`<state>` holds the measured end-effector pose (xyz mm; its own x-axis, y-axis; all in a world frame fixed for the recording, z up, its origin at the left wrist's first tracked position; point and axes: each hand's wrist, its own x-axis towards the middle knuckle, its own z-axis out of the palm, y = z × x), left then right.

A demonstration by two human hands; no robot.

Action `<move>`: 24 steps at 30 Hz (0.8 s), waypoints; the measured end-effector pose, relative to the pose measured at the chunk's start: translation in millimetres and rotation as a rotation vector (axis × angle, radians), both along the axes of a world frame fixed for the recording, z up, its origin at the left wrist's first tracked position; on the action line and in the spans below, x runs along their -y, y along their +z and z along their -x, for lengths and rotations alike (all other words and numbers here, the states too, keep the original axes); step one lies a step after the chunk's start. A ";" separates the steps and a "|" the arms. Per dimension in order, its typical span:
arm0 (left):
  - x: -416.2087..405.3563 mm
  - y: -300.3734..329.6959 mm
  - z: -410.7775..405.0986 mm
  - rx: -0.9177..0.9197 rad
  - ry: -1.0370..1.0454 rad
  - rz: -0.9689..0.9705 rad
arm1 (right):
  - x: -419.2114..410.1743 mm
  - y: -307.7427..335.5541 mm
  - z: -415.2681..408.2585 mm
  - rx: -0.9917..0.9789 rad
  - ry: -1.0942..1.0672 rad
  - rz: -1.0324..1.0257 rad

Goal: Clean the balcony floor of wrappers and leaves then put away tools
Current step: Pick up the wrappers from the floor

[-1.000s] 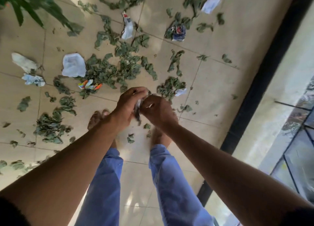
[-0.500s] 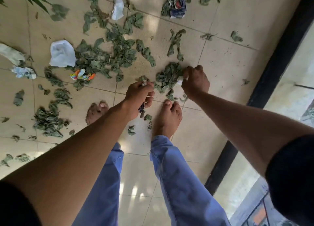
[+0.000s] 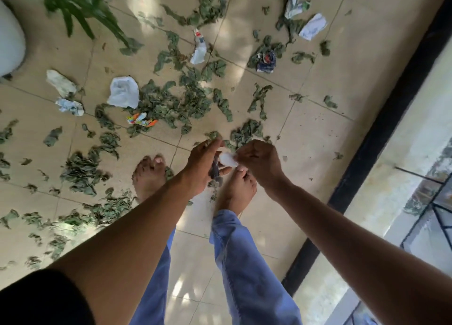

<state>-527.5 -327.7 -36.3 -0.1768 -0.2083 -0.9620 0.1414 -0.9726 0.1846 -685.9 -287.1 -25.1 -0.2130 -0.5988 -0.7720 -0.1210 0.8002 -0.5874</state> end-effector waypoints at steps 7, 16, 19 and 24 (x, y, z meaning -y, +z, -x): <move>17.1 5.2 -52.7 0.100 0.053 0.184 | 49.9 -4.3 -85.3 -0.128 0.276 0.157; 19.7 -48.6 -201.3 0.395 0.165 0.143 | 142.8 -59.3 -192.6 -0.503 0.819 0.465; 19.4 -56.2 -226.8 0.399 0.243 0.133 | 171.2 -99.9 -238.1 -0.605 1.071 0.414; 8.2 -47.3 -254.9 0.256 0.285 0.053 | 186.9 -127.3 -262.9 -0.662 0.908 0.401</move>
<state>-272.6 -335.8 -83.6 0.1394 -0.2652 -0.9541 0.3478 -0.8890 0.2979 -422.9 -473.9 -152.4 0.1270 -0.9098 -0.3952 -0.9214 0.0393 -0.3866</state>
